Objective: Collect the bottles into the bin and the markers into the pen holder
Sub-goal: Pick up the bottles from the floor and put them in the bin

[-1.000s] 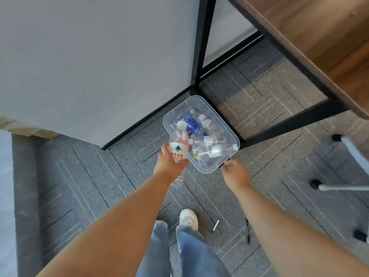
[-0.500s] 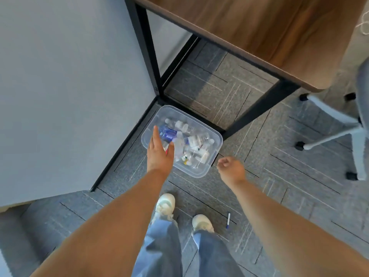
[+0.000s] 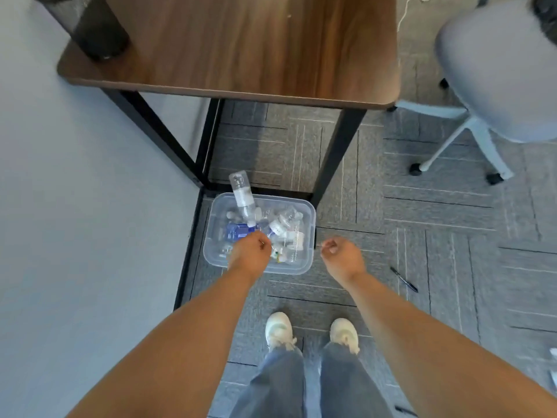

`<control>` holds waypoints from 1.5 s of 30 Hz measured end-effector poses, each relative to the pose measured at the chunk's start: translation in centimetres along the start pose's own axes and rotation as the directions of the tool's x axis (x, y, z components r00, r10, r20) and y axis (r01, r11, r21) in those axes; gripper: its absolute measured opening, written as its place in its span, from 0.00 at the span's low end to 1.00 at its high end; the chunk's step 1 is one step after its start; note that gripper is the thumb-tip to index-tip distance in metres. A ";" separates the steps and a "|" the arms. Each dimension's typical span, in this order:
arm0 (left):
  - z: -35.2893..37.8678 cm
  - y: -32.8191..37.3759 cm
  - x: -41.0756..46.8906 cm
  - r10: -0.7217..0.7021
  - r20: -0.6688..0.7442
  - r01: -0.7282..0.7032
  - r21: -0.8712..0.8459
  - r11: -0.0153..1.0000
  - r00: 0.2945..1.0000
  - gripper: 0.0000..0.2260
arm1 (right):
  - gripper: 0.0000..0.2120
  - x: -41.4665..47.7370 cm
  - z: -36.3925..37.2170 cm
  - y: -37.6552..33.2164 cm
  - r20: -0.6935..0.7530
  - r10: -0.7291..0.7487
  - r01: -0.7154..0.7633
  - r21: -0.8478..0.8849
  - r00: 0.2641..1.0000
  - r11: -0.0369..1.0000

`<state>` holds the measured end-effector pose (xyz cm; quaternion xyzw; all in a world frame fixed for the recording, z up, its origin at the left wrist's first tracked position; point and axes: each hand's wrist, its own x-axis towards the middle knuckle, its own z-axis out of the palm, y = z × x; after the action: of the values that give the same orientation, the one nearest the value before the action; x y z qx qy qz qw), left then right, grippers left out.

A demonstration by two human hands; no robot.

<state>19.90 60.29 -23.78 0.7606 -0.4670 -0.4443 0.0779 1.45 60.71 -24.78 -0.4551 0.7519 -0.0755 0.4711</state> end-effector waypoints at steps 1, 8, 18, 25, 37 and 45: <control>0.6 0.8 0.0 0.019 0.030 -0.019 0.012 1.000 0.999 0.07 | 0.10 -0.2 -0.6 0.8 -0.014 0.024 -0.023 0.019 1.000 1.000; 5.4 4.6 -1.4 0.131 0.150 -0.150 0.123 0.981 0.980 0.07 | 0.03 -2.1 -3.6 7.0 -0.078 0.153 -0.139 0.154 0.985 0.978; 15.8 13.9 -5.4 0.271 0.295 -0.353 0.275 0.894 0.916 0.09 | 0.03 -4.9 -11.8 16.6 -0.195 0.279 -0.202 0.340 0.940 0.919; 29.7 20.9 -12.7 0.348 0.519 -0.570 0.364 0.736 0.781 0.07 | 0.07 -11.4 -18.4 30.2 -0.267 0.525 -0.332 0.530 0.808 0.780; 51.4 26.7 -31.2 0.392 0.836 -0.877 0.199 0.438 0.385 0.07 | 0.11 -27.4 -22.2 49.4 -0.218 0.857 -0.334 0.854 0.467 0.399; 60.3 26.8 -36.8 0.282 0.928 -0.955 0.180 0.236 0.245 0.06 | 0.10 -31.4 -21.7 55.4 -0.085 0.932 -0.275 0.942 0.352 0.190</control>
<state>-48.65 92.08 -23.09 0.1478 -0.8789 -0.3801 -0.2475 -44.86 109.43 -22.91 0.2642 0.8489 -0.3510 0.2939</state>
